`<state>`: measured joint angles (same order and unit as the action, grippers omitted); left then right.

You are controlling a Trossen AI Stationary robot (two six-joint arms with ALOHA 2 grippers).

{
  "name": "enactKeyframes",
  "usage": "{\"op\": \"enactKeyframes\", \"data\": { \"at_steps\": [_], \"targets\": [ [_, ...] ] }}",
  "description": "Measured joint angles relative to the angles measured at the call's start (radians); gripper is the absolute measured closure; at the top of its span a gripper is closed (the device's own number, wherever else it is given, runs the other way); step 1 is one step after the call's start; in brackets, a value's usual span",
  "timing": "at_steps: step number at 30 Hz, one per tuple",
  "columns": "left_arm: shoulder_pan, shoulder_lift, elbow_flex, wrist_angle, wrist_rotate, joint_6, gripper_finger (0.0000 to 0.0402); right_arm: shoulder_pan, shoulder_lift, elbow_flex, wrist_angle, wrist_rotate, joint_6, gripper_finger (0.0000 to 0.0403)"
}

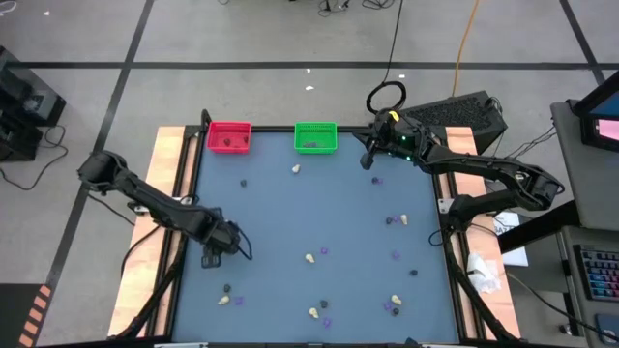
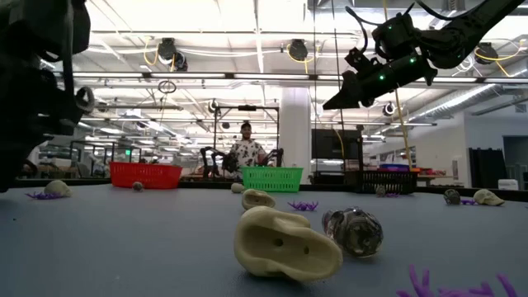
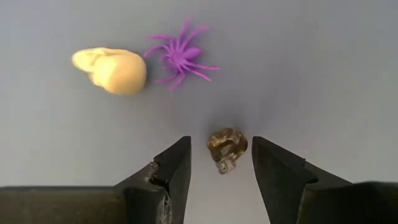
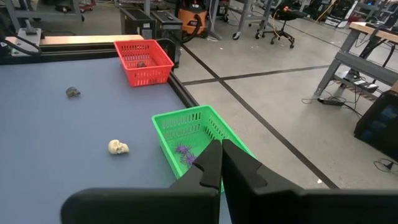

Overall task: Sort Halloween decoration
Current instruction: Put the black skull toy into the red bin

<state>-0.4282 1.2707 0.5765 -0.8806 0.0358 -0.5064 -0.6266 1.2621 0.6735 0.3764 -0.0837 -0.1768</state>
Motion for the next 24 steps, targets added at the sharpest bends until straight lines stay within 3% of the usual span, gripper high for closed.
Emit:
{"op": "enactKeyframes", "data": {
  "at_steps": [8, 18, 24],
  "targets": [
    [0.000, 0.052, 0.001, 0.005, 0.015, -0.005, 0.0249, 0.000, 0.000, 0.000, -0.001, 0.000, 0.000, 0.0403],
    [0.000, 0.053, 0.007, 0.022, 0.024, -0.011, 0.0328, 0.000, 0.000, 0.000, 0.000, 0.000, 0.000, 0.0403],
    [0.002, 0.054, 0.042, 0.039, 0.023, -0.012, 0.0343, 0.000, 0.000, 0.000, 0.000, 0.000, 0.000, 0.0403]
  ]
}}
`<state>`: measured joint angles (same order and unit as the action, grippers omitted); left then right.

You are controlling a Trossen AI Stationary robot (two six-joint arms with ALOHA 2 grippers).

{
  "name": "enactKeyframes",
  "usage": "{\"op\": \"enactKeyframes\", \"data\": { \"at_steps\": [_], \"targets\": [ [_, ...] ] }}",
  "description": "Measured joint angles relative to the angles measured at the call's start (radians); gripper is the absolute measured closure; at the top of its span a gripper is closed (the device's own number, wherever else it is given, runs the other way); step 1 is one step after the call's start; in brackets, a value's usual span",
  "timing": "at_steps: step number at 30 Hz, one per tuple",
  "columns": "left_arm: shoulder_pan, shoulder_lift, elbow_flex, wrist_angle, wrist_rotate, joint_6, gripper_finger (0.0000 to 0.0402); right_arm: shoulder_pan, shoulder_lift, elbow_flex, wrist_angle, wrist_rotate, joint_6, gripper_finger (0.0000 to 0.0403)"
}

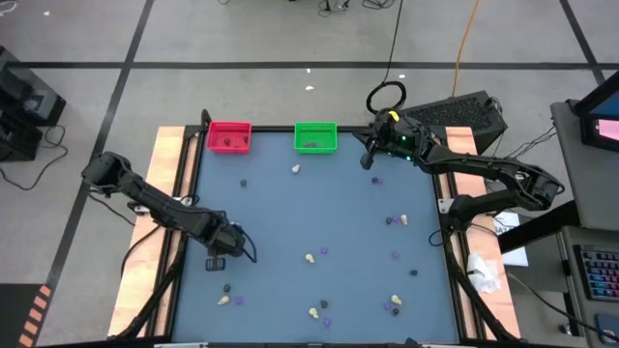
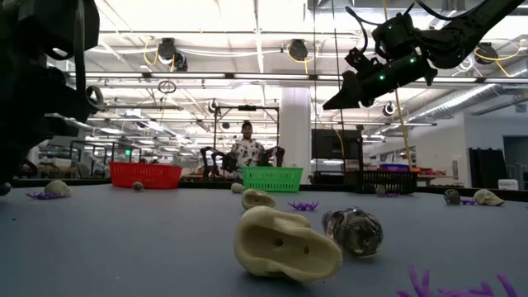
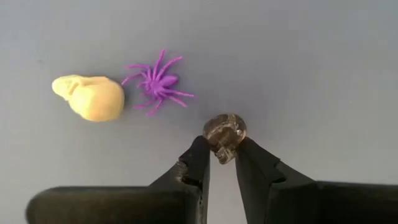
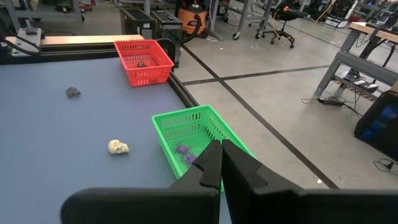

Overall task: Sort Halloween decoration
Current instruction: Put the black skull toy into the red bin

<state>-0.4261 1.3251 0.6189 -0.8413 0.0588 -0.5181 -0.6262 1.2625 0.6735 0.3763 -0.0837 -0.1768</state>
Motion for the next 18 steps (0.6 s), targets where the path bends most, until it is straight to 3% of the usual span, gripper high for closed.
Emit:
{"op": "enactKeyframes", "data": {
  "at_steps": [9, 18],
  "targets": [
    [0.112, 0.000, 0.074, 0.073, -0.049, 0.010, 0.0343, 0.000, 0.000, 0.000, 0.000, 0.000, 0.000, 0.0403],
    [0.458, 0.000, 0.076, 0.321, -0.087, 0.199, 0.0343, 0.000, 0.000, 0.000, 0.000, 0.000, 0.000, 0.0403]
  ]
}}
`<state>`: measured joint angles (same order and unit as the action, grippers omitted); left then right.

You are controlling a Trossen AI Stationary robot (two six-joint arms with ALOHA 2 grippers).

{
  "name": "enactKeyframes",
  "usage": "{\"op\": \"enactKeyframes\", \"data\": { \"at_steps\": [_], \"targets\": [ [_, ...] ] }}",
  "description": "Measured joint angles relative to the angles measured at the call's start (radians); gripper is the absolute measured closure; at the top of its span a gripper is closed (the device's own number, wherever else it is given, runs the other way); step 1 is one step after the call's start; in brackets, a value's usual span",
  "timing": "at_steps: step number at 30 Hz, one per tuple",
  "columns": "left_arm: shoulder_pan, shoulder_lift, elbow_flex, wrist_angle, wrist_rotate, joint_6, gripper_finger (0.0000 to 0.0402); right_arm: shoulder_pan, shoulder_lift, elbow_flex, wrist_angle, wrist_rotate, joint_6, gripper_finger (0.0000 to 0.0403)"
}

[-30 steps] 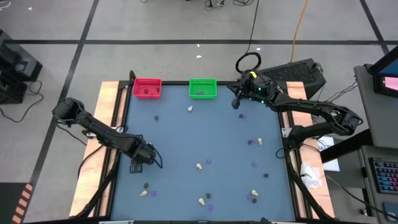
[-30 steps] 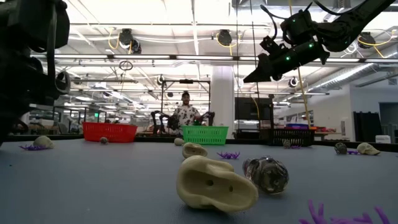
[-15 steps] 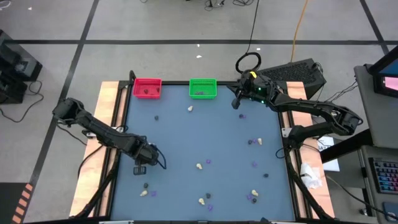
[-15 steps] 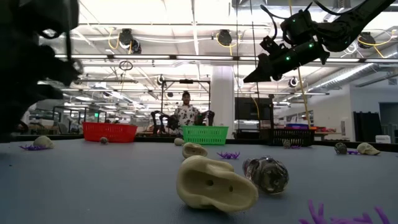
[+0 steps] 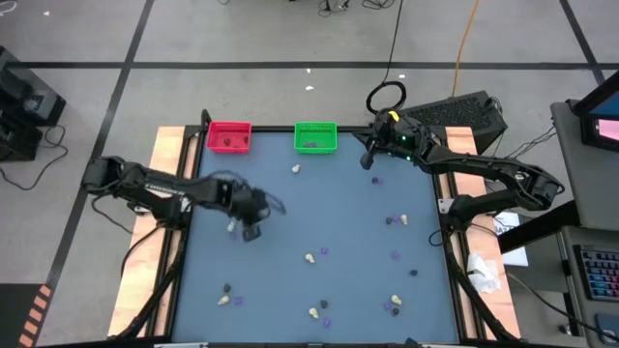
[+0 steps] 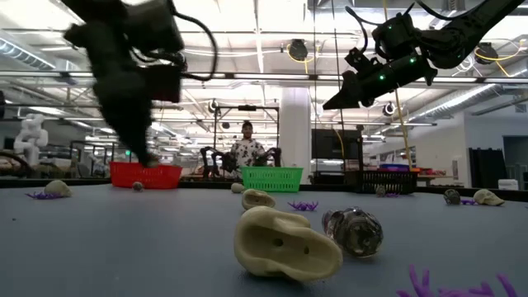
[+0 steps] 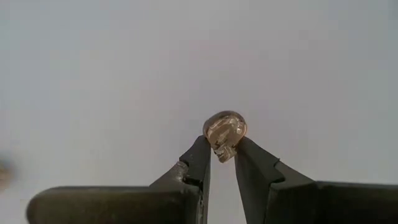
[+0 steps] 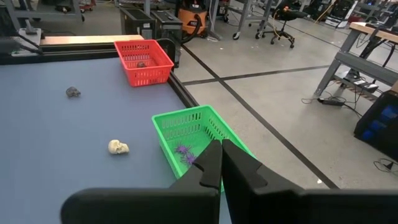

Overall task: Sort Halloween decoration
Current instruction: Put the black skull toy into the red bin

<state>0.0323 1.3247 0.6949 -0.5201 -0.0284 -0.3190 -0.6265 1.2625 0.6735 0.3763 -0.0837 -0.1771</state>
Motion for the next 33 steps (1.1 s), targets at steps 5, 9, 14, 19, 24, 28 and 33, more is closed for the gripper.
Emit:
{"op": "enactKeyframes", "data": {
  "at_steps": [5, 9, 14, 19, 24, 28, 33],
  "targets": [
    [0.238, 0.000, 0.000, 0.132, -0.005, 0.085, 0.0343, 0.000, 0.000, 0.000, -0.003, 0.000, 0.000, 0.0403],
    [0.429, 0.000, 0.000, 0.184, -0.008, 0.092, 0.0343, 0.000, 0.000, 0.000, -0.004, 0.000, 0.000, 0.0403],
    [0.648, 0.000, 0.000, 0.233, -0.019, 0.154, 0.0343, 0.000, 0.000, 0.000, -0.007, 0.000, -0.002, 0.0403],
    [0.825, -0.001, 0.000, 0.315, -0.022, 0.179, 0.0343, 0.000, 0.000, 0.000, -0.007, 0.000, -0.003, 0.0403],
    [0.966, 0.004, 0.001, 0.309, 0.041, 0.197, 0.0343, 0.000, 0.000, 0.000, -0.007, 0.000, -0.003, 0.0403],
    [1.055, 0.043, 0.010, 0.272, 0.175, 0.199, 0.0343, 0.000, 0.000, 0.000, -0.007, 0.000, -0.003, 0.0403],
    [1.098, 0.146, 0.122, 0.158, 0.208, 0.264, 0.0343, 0.000, 0.000, 0.000, -0.007, 0.000, -0.003, 0.0403]
  ]
}}
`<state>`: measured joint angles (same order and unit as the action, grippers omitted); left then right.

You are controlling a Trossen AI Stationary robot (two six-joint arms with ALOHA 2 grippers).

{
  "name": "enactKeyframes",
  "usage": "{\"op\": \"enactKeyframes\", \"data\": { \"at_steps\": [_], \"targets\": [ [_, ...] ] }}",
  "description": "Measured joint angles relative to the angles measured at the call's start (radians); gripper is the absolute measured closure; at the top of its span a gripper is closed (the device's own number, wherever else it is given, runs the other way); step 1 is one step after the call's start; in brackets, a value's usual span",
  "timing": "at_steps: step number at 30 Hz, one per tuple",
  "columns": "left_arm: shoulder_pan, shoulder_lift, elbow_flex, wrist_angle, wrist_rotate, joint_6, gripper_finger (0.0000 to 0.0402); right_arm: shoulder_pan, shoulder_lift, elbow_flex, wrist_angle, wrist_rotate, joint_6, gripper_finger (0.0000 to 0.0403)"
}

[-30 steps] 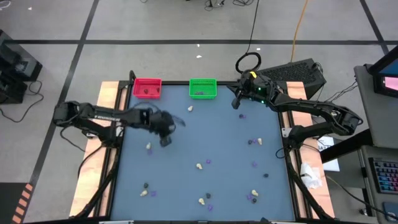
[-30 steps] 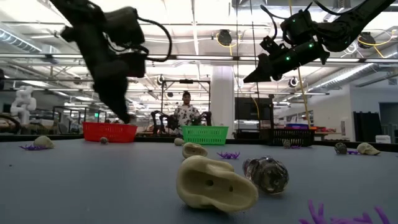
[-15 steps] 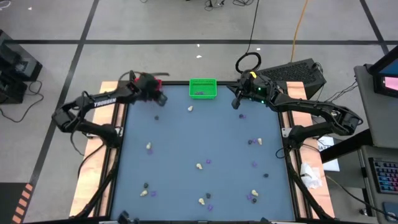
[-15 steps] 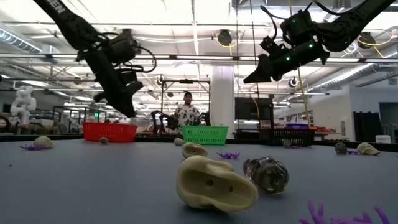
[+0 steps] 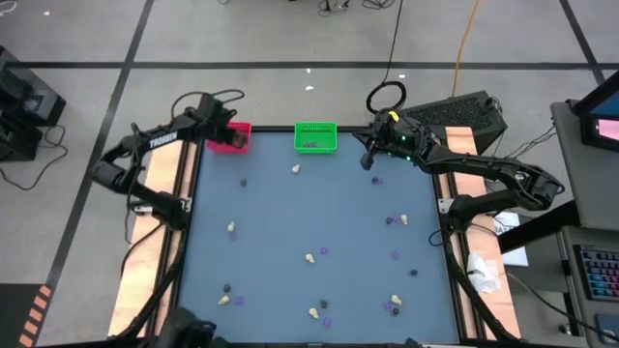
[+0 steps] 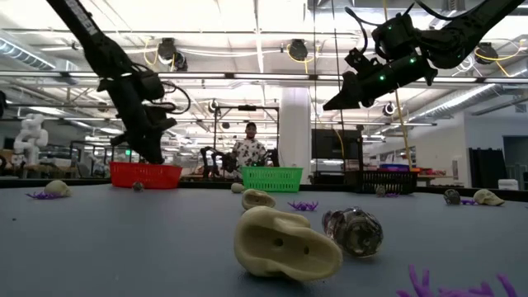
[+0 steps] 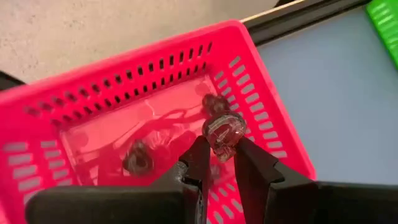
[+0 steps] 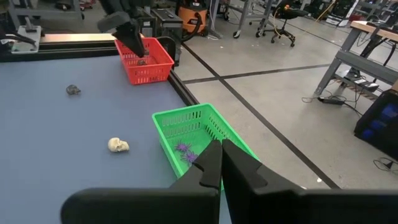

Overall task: Sort Halloween decoration
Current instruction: Put the black skull toy into the red bin

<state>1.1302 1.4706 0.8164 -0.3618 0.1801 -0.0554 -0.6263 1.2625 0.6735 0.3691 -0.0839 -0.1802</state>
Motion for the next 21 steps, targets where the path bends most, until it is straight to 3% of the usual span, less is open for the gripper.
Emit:
{"op": "enactKeyframes", "data": {
  "at_steps": [10, 21],
  "targets": [
    [0.011, 0.218, 0.265, -0.259, -0.102, 0.124, 0.0343, 0.000, 0.000, 0.000, 0.000, 0.000, 0.002, 0.0403],
    [0.008, 0.282, 0.291, -0.309, -0.134, 0.168, 0.0343, 0.000, 0.000, 0.000, 0.000, 0.000, 0.003, 0.0403]
  ]
}}
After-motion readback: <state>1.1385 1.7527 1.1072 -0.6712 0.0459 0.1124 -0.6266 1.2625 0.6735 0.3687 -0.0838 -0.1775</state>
